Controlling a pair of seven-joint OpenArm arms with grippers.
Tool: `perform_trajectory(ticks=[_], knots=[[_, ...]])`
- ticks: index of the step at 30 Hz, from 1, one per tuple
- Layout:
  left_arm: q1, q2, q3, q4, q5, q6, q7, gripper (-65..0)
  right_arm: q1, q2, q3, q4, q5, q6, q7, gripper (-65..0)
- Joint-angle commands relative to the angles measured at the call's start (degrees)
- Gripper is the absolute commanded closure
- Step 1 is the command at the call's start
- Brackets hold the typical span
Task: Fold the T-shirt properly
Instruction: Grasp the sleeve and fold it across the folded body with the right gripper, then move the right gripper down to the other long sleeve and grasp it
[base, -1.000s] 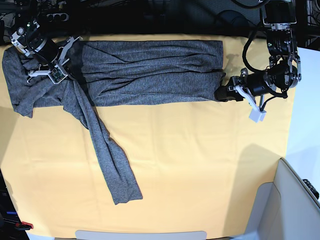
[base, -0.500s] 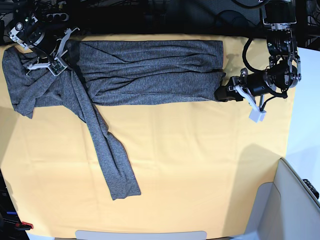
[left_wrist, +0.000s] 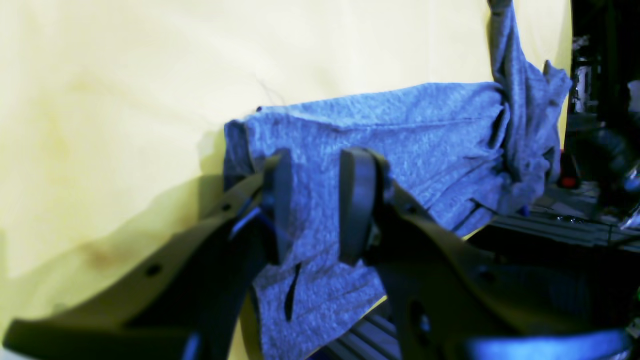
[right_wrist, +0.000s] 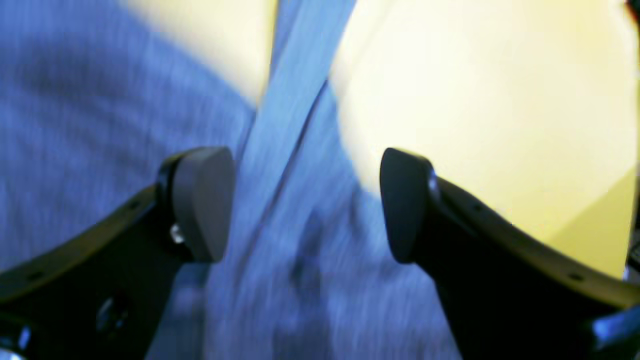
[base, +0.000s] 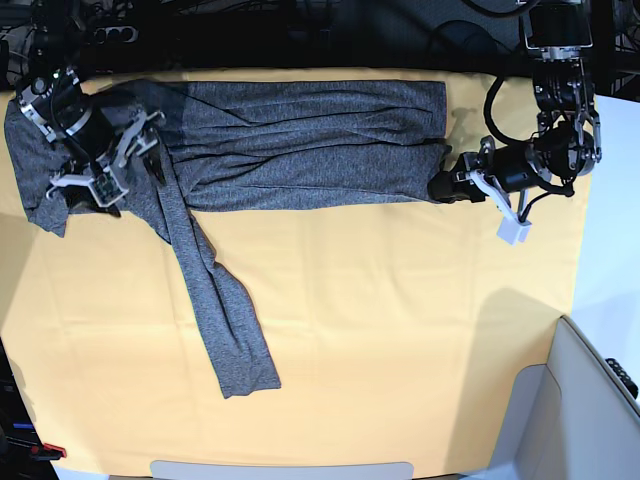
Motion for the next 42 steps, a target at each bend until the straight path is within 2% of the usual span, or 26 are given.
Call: perform_trajectory(ticks=[1,3,6,8,12,14,18,21,29,31,36,42], knots=[[-0.8,-0.7,-0.2,0.9,-1.1,-0.2,-0.5,-16.3,3.4,-0.9,0.3,-0.7,0.2,-0.2,1.0,-45.2],[-0.8,-0.7,-0.1,0.9,-1.1,-0.2,-0.5,-16.3,8.9,-4.0,0.2,-4.0,0.2,-0.9,-0.3,-45.2],[-0.8,-0.7,-0.1,0.9,-1.1,-0.2,-0.5,-16.3,18.0,-8.5,0.3,-11.3,0.2,-1.4,-7.0,-45.1],[-0.8,-0.7,-0.1,0.9,-1.1,-0.2,-0.5,-16.3,23.2,-10.4,0.7,-17.6,0.2,-1.4,-9.6,-45.1],[-0.8,-0.7,-0.1,0.9,-1.1,-0.2,-0.5,-16.3,32.0,-11.1,0.7,-30.2,0.2,-1.7,-7.6,-45.1],[-0.8,-0.7,-0.1,0.9,-1.1,-0.2,-0.5,-16.3,36.2,-11.1,0.7,-36.8,0.2,-3.9,-6.0,-45.1],[-0.8,-0.7,-0.1,0.9,-1.1,-0.2,-0.5,-16.3,43.0,-11.3,0.7,-49.6,0.6,-10.5,-2.5,-45.1],[-0.8,-0.7,-0.1,0.9,-1.1,-0.2,-0.5,-16.3,45.9,-12.7,0.7,-55.8,0.6,-12.3,1.0,-45.1],[-0.8,-0.7,-0.1,0.8,-1.1,-0.2,-0.5,-16.3,49.4,-15.3,0.7,-65.5,0.6,-12.5,4.8,-43.9],[-0.8,-0.7,-0.1,0.8,-1.1,-0.2,-0.5,-16.3,49.7,-15.6,0.7,-66.2,0.6,-13.5,4.9,-39.2],[-0.8,-0.7,-0.1,0.8,-1.1,-0.2,-0.5,-16.3,49.4,-15.6,0.9,-66.0,0.7,-16.7,5.0,-23.0],[-0.8,-0.7,-0.1,0.8,-1.1,-0.2,-0.4,-16.3,48.9,-15.5,7.0,-66.4,2.8,-16.9,6.8,-21.6]])
